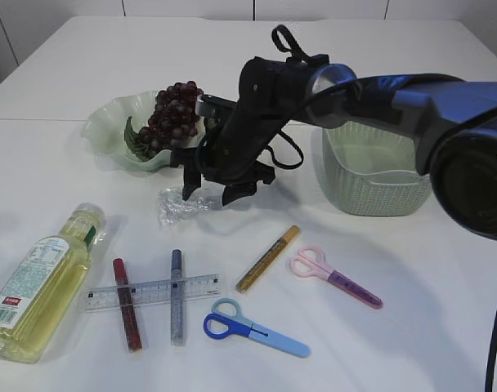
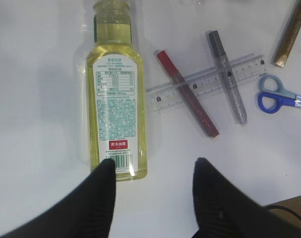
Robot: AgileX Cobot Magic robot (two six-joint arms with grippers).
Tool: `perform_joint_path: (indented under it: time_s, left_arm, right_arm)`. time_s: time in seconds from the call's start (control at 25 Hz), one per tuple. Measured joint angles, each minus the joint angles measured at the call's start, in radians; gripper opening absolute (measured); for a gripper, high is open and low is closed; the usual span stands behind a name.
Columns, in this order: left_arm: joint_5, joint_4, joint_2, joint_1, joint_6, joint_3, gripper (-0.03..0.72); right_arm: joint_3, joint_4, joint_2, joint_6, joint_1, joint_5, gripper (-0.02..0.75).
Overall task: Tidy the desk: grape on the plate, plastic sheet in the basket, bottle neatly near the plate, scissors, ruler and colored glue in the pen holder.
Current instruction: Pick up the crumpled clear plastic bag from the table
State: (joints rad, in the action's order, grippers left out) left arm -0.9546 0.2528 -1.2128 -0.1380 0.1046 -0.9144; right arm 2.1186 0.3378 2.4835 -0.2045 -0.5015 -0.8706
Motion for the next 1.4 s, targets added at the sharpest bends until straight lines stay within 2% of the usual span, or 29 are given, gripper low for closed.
perform_joint_path:
  time_s: [0.52,0.64,0.92,1.16,1.32,1.4]
  left_arm:
    - [0.0,0.0,0.0,0.0,0.0,0.0,0.372]
    - [0.0,0.0,0.0,0.0,0.0,0.0,0.372]
    - [0.0,0.0,0.0,0.0,0.0,0.0,0.372]
    - [0.0,0.0,0.0,0.0,0.0,0.0,0.372]
    - [0.001,0.0,0.0,0.0,0.0,0.0,0.372]
    - [0.001,0.0,0.0,0.0,0.0,0.0,0.372]
  right_arm:
    - [0.0,0.034,0.016,-0.006,0.0,0.021,0.498]
    - [0.0,0.053,0.024,-0.006,0.0,0.029,0.428]
    - [0.0,0.063,0.028,-0.006,0.0,0.035,0.171]
    - [0.0,0.078,0.028,-0.008,0.0,0.026,0.039]
    - [0.012,0.103,0.028,-0.008,0.0,-0.022,0.037]
    - [0.033,0.103,0.028,-0.008,0.0,-0.054,0.105]
